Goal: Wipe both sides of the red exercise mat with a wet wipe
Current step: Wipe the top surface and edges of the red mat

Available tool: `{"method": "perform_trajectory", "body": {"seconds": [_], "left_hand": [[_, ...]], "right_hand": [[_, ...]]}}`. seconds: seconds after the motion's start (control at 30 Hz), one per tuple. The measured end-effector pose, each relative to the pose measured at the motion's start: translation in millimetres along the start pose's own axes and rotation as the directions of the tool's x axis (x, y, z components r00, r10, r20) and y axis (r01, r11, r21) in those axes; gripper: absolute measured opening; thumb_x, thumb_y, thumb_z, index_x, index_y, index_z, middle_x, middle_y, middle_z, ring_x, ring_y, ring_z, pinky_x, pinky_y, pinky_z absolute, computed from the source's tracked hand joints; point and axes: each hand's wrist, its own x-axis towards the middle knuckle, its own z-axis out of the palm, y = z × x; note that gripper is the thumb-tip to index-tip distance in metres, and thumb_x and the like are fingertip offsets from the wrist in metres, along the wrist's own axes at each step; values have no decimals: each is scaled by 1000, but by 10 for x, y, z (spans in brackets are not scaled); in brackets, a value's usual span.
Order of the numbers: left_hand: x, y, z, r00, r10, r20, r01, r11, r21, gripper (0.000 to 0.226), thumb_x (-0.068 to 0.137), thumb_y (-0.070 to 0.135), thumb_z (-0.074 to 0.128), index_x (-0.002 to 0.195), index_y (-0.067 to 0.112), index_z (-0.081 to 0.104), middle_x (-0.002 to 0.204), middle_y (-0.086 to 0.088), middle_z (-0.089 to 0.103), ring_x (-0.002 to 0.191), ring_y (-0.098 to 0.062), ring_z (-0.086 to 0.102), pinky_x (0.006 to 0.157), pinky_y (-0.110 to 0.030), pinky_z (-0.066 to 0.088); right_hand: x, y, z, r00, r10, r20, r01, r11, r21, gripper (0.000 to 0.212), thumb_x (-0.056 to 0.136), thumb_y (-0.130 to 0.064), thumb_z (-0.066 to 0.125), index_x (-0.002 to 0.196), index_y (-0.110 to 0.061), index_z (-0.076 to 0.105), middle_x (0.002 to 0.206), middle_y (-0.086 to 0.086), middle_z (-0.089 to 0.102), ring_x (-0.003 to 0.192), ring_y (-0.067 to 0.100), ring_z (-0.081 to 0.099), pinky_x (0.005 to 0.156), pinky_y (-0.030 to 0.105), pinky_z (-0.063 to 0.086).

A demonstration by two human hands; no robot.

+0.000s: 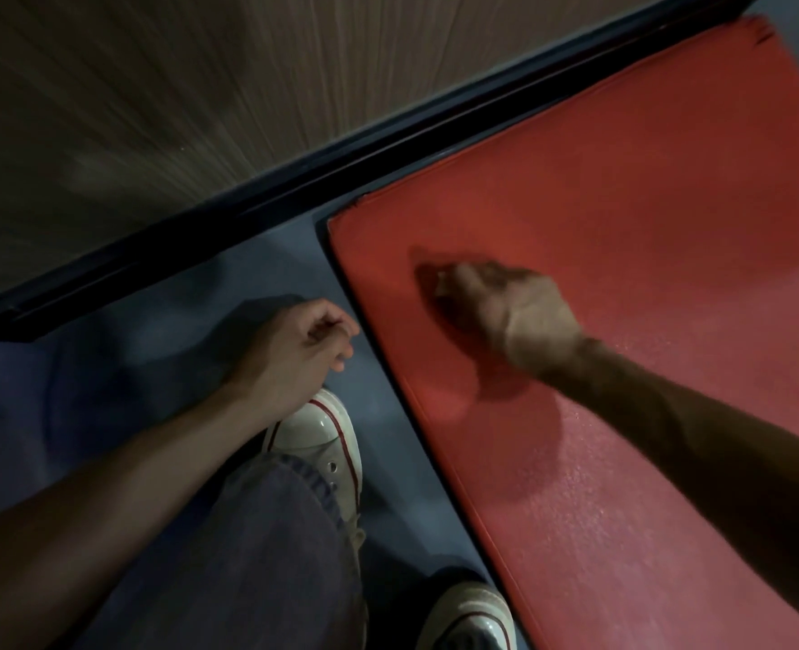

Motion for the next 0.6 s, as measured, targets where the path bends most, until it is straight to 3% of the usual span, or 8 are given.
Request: {"method": "perform_trajectory", "body": {"seconds": [0.1,0.17,0.23,0.3,0.37,0.5,0.6], "left_hand": [[-19,2,25,1000,7,11,-7,1000,8,15,100,11,55,94,14,69,79,-2,72,66,-7,67,64,-20,48],[-18,22,60,999,14,33,-15,1000,11,16,101,13,56,94,17,69,79,0,72,66,-4,66,61,-14,47],[-6,56,87,998,27,59,-28,1000,6,17,101,13,56,93,20,69,77,1,72,67,-3,66,61,-13,47],[25,91,100,995,52,79,-54,998,17,18,101,14,56,92,21,70,77,3,72,69,-5,67,66,-18,51],[64,128,103,993,74,95,-77,997,29,18,101,15,56,91,21,70,78,4,73,71,-8,68,71,-26,53],[159,222,123,990,86,116,-91,995,44,20,101,16,56,89,24,70,80,5,73,72,-9,69,73,-30,52],[240,285,143,987,87,137,-94,994,47,19,101,19,56,89,27,69,80,8,73,74,-8,69,73,-28,51]], "right_hand": [[56,608,-171,924,378,-60,-382,918,-106,29,99,-34,57,110,-7,56,90,19,67,78,40,67,61,38,45],[58,697,-182,860,501,-93,-508,858,-78,31,102,-39,52,112,-9,54,93,18,67,83,41,66,65,40,44],[35,462,-72,906,418,-74,-420,907,-15,32,102,-41,50,111,-11,57,92,14,67,83,39,66,64,39,45],[-7,124,41,967,249,-42,-248,968,41,30,101,-37,49,107,-10,61,88,11,67,77,35,66,60,37,49],[-52,34,60,982,184,-34,-182,982,45,24,99,-31,53,103,-9,63,85,9,67,73,33,65,60,36,52],[-53,422,-88,946,304,-108,-307,952,-5,24,99,-33,49,99,-13,62,85,7,66,75,35,64,64,38,49],[-81,592,-160,920,371,-126,-374,927,-3,40,100,-44,38,102,-12,61,90,9,67,78,36,63,68,40,48]]}}
